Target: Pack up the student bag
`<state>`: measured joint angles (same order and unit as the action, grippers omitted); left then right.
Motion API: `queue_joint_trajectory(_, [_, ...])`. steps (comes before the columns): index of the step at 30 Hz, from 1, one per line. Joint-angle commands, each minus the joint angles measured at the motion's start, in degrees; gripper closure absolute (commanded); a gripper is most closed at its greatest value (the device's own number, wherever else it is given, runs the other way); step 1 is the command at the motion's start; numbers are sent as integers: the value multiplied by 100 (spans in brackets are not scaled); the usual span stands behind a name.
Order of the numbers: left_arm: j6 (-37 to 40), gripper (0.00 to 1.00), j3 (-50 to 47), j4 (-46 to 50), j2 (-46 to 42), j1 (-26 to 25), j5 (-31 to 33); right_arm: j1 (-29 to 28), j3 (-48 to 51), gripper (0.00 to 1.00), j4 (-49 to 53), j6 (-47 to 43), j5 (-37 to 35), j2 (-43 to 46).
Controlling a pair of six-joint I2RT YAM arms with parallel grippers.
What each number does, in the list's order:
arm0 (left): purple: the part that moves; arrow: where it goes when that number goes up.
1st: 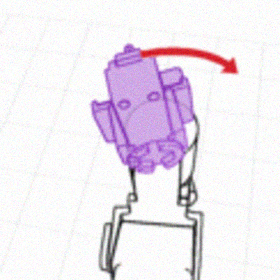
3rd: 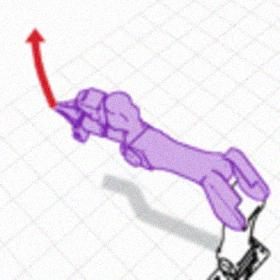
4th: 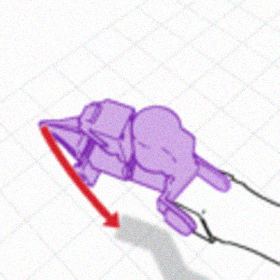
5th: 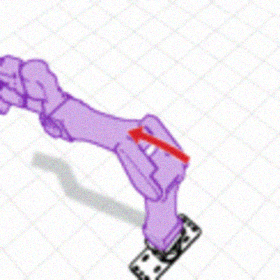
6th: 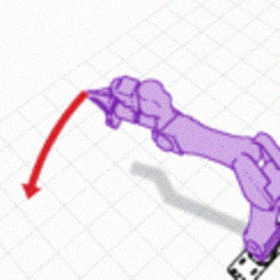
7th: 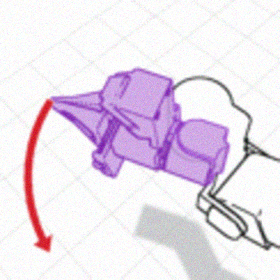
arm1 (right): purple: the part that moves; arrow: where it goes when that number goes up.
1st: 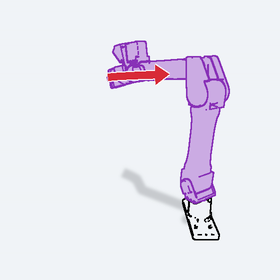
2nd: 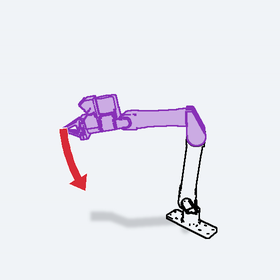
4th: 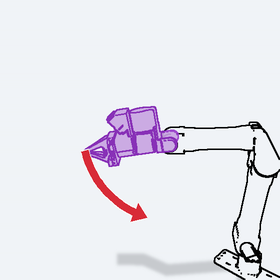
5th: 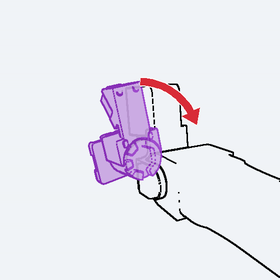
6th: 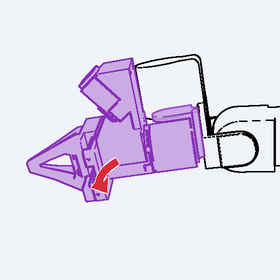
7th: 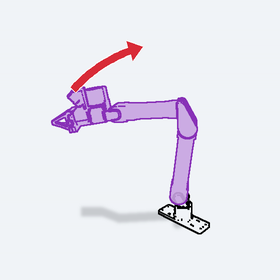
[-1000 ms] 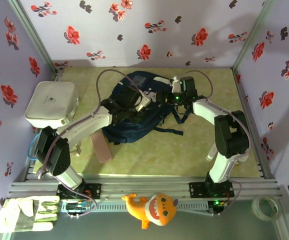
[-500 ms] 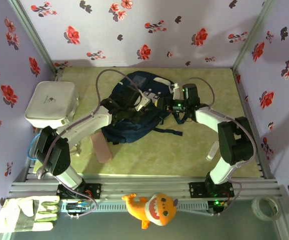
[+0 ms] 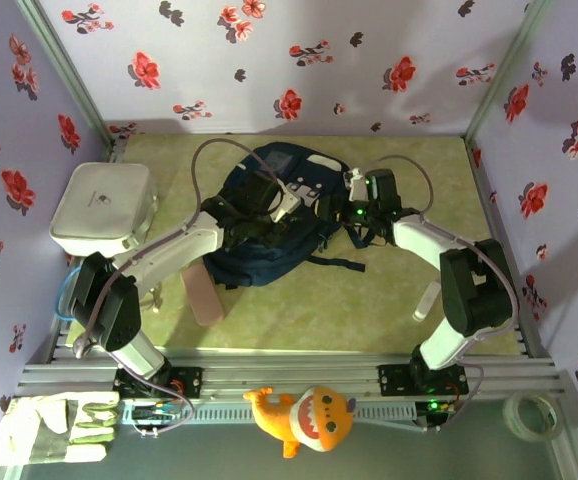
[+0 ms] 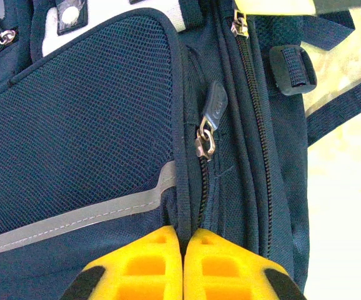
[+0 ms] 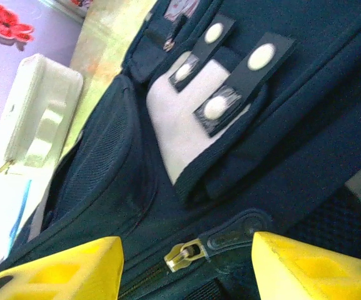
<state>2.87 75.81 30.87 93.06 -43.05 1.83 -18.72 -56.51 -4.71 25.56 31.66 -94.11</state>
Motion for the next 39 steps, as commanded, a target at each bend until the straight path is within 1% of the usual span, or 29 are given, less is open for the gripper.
queue_joint_trajectory(1, [-119,100,267,-352,-40,77,-33,-33,-437,43,397,-332,-556,-168])
queue_joint_trajectory(3, [-120,100,251,-354,-41,75,-42,-26,-550,43,452,-376,-613,-334])
queue_joint_trajectory(6, [-118,100,254,-357,-33,73,-62,-33,-684,43,453,-377,-454,-529])
queue_joint_trajectory(7, [-116,100,252,-363,-32,72,-62,-26,-726,43,456,-378,-336,-579])
queue_joint_trajectory(9, [-112,100,259,-370,-17,77,-77,-35,-813,42,471,-402,117,-695])
queue_joint_trajectory(12, [-81,100,281,-355,2,76,-83,-71,-848,44,575,-401,403,-775])
queue_joint_trajectory(18, [-66,100,289,-355,50,70,-85,-114,-391,47,481,-359,873,-458])
queue_joint_trajectory(22, [-49,100,311,-358,81,75,-84,-121,-50,48,317,-432,1032,-97])
queue_joint_trajectory(28, [-67,100,357,-362,110,77,-95,-116,-70,52,428,-559,867,-78])
queue_joint_trajectory(32, [-76,100,347,-345,90,73,-106,-115,-193,53,430,-471,531,-190])
queue_joint_trajectory(39, [-81,100,329,-314,68,77,-105,-115,-319,64,337,-335,380,-268])
